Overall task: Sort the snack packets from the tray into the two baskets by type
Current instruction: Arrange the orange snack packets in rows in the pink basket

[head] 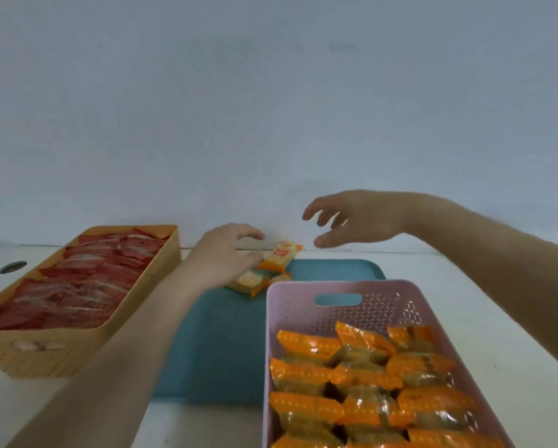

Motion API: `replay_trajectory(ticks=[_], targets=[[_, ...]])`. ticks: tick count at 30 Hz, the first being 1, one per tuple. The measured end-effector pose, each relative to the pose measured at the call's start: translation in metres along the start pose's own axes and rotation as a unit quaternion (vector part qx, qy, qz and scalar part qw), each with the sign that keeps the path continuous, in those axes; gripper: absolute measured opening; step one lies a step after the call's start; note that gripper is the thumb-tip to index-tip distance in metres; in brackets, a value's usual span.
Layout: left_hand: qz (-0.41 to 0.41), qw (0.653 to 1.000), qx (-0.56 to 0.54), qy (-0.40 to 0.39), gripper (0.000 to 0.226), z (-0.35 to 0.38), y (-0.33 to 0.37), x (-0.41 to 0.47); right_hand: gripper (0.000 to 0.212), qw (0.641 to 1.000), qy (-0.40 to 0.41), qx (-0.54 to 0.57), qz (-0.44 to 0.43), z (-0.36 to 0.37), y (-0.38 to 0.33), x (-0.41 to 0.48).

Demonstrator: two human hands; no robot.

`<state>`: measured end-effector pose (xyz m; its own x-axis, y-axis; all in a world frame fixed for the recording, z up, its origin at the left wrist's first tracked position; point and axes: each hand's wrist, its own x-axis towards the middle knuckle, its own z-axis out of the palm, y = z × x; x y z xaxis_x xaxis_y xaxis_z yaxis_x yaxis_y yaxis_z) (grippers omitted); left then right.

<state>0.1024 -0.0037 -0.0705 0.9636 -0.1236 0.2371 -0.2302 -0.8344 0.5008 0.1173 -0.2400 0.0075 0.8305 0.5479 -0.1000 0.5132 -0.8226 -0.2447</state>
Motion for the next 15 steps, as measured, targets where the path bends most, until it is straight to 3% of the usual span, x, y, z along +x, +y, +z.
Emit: replay_trajectory(ticks=[2, 4, 7, 11, 15], targets=[[0.006, 0.993, 0.057, -0.102, 0.083, 0.021, -0.01, 0.012, 0.074, 0.998, -0.054, -0.04, 0.002, 0.019, 0.013, 0.028], [-0.014, 0.982, 0.107, -0.156, 0.108, 0.038, -0.015, 0.023, 0.091, 0.99, -0.064, -0.124, -0.017, 0.036, 0.023, 0.052], [0.0, 0.971, 0.127, -0.202, 0.093, 0.052, -0.023, 0.028, 0.104, 0.974, -0.073, -0.209, -0.045, 0.058, 0.029, 0.08], [0.053, 0.95, 0.187, -0.246, 0.061, 0.054, -0.03, 0.024, 0.107, 0.964, -0.119, -0.227, -0.069, 0.071, 0.025, 0.097], [0.077, 0.936, 0.169, -0.299, 0.065, 0.043, -0.039, 0.024, 0.102, 0.947, -0.141, -0.279, -0.075, 0.07, 0.016, 0.099]])
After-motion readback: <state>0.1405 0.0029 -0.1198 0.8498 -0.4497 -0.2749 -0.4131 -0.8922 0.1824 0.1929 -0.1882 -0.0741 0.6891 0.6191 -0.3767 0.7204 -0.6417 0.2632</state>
